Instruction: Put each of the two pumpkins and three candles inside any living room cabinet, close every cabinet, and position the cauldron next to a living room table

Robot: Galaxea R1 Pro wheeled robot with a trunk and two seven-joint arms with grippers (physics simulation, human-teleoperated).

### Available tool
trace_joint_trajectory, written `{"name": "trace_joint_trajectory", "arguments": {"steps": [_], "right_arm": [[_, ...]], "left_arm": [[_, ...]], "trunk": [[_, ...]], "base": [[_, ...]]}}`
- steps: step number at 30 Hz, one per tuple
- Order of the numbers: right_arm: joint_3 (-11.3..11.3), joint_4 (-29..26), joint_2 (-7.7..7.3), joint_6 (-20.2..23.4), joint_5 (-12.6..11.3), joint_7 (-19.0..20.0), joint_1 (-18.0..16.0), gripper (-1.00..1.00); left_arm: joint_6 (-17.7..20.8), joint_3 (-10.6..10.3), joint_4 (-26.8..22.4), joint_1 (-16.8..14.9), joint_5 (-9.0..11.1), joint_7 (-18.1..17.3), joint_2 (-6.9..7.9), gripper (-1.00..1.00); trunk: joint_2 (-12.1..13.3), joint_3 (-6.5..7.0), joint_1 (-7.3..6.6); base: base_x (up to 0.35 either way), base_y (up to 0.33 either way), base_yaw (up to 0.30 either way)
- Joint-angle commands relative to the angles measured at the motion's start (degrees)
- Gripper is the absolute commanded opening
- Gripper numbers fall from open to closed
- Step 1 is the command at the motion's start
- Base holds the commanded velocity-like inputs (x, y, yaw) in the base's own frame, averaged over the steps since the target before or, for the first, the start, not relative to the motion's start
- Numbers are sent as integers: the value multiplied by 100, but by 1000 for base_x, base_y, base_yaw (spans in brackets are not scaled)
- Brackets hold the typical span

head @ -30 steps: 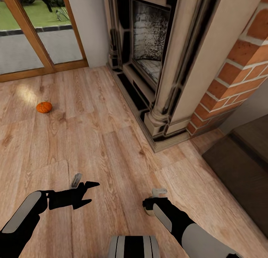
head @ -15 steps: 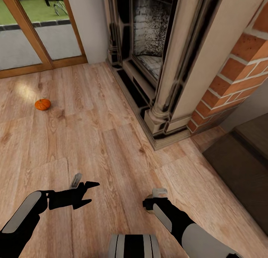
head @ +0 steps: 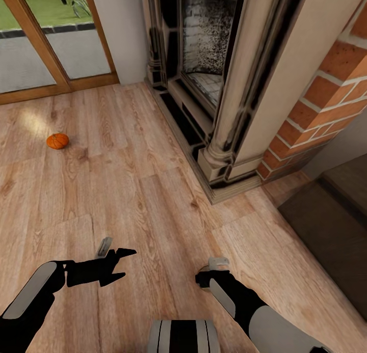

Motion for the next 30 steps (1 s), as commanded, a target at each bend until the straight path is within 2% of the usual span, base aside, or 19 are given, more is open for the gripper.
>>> {"name": "trace_joint_trajectory", "arguments": {"steps": [1,11,12,20,30], "right_arm": [[37,-9,-5,11,-61,-55,-3,100],[37,-9,-5,12,-61,-39,-3,100],[37,-9,-5,14,-61,-38,-3,-100],[37,-9,-5,13,-61,-37,-4,-100],[37,-9,-5,13,-61,-37,-5,-100]], "left_arm": [[-2,-7,-4,-2,62,57,4,100],[-2,-7,-4,-2,65,57,4,100],[-2,-7,-4,-2,65,57,4,100],[-2,-7,-4,-2,65,57,4,100],[-10,-7,-4,-2,50,66,-5,100]], "trunk": [[-2,-4,-1],[-2,-4,-1],[-2,-4,-1],[-2,-4,-1],[12,218,-27]], "base": [[0,0,0],[0,0,0],[0,0,0],[0,0,0],[0,0,0]]}}
